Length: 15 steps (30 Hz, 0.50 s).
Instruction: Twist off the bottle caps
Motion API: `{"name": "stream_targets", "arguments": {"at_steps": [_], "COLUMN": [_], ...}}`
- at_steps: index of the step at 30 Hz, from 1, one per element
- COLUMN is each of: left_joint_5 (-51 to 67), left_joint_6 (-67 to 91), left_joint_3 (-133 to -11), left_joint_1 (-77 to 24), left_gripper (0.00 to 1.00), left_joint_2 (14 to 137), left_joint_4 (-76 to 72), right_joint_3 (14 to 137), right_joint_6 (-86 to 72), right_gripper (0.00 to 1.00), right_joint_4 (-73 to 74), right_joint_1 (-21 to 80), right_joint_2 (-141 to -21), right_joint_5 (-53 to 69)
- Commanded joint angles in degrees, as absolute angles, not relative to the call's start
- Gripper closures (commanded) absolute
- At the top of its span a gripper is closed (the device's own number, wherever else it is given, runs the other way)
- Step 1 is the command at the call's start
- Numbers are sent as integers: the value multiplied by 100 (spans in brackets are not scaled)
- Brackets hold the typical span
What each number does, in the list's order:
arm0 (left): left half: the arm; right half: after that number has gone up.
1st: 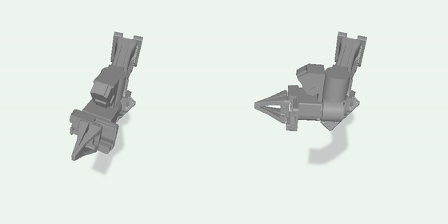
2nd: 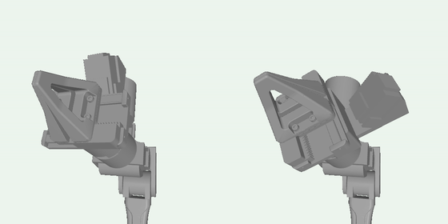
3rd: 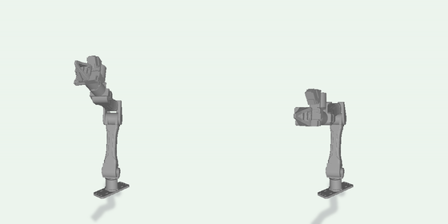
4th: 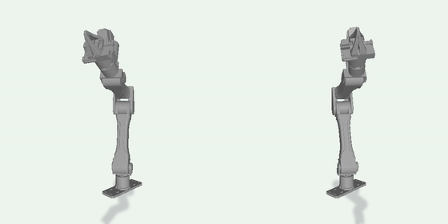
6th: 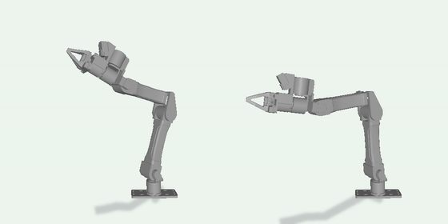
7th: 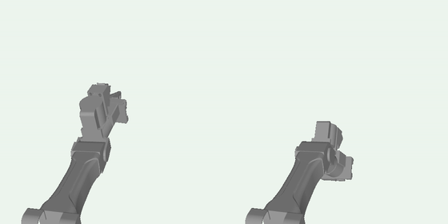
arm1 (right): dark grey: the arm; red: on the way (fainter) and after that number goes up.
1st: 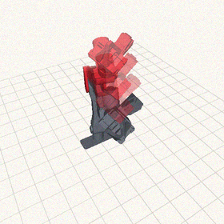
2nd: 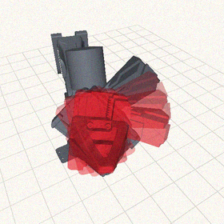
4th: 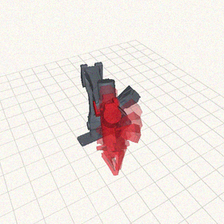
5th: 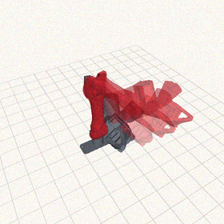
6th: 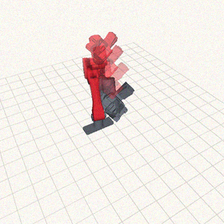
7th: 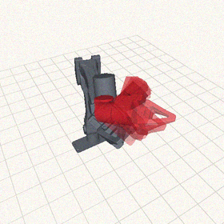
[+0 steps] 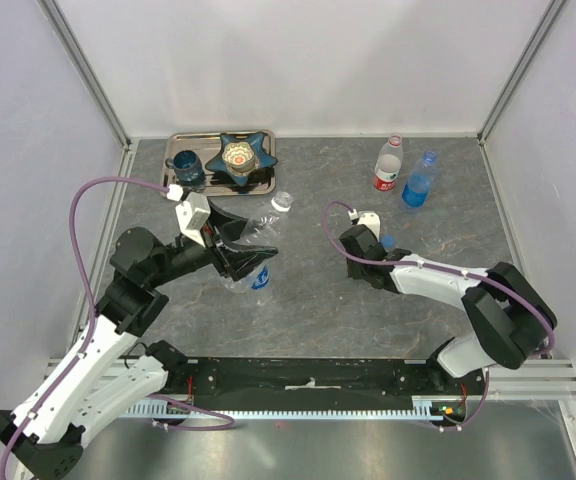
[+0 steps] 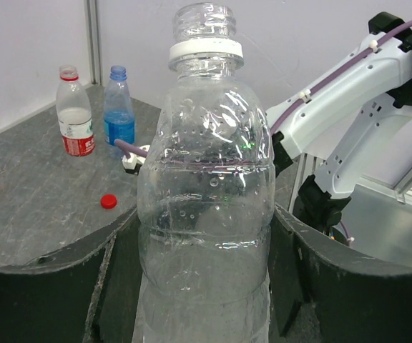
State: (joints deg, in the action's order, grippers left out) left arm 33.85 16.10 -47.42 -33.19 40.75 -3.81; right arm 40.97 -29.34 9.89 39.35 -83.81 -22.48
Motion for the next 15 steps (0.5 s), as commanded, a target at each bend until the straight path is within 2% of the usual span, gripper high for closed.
{"name": "stream_targets", "arguments": {"at_steps": [1, 7, 8, 12, 13, 15], "left_joint_5": [3199, 3190, 3190, 3182, 3190, 3190], "left_joint_6": [1231, 1230, 1230, 1222, 1213, 1213], "left_joint_3": [-4808, -4755, -4755, -4755, -4755, -4772], "left_joint_1": [-3305, -3305, -3305, -3305, -3305, -3305], "left_gripper": [41, 41, 41, 41, 41, 41], "left_joint_2": [3937, 3946, 3955, 3973, 3981, 3999], "left_joint_4": [-282, -299, -290, -308, -308, -308], "right_joint_3": [4324, 4517, 4535, 4553, 4553, 4553], "right_joint_6": [-3138, -3138, -3146, -3146, -3155, -3173], "right_gripper": [100, 100, 97, 73, 65, 56], "right_joint_4": [545, 580, 597, 624, 641, 676], "right_joint_1": [3815, 3709, 3700, 3656, 3665, 3656], "right_joint_2": [-8683, -9193, -9280, -9387, -9378, -9299], "right_joint_5": [-2153, -2162, -2162, -2109, -2101, -2100]}}
